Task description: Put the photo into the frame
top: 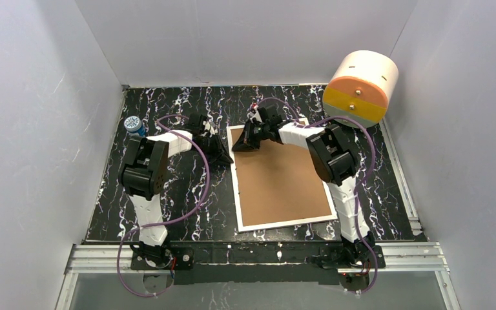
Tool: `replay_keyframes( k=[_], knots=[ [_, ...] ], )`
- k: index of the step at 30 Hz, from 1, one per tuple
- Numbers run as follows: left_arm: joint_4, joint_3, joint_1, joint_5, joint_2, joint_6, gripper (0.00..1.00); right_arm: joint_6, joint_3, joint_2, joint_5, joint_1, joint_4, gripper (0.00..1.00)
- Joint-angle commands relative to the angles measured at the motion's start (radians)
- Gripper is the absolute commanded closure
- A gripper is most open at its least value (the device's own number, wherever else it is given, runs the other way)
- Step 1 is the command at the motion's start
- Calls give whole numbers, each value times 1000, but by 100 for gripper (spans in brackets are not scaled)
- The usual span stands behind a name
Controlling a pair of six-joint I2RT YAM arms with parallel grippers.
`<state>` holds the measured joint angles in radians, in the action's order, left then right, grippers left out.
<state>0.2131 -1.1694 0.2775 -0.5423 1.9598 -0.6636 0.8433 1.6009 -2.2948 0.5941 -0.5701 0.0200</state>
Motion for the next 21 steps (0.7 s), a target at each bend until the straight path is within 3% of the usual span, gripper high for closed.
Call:
replay_keyframes(
  k=[1,9,21],
  knots=[
    [123,25,9,127,64,56,88,63,48,-15,38,0,-155,97],
    [145,26,10,136,81,64,90,68,98,-60,21,3,-141,92],
    [144,30,11,130,89,62,90,48,83,-96,-13,33,-72,94]
  ],
)
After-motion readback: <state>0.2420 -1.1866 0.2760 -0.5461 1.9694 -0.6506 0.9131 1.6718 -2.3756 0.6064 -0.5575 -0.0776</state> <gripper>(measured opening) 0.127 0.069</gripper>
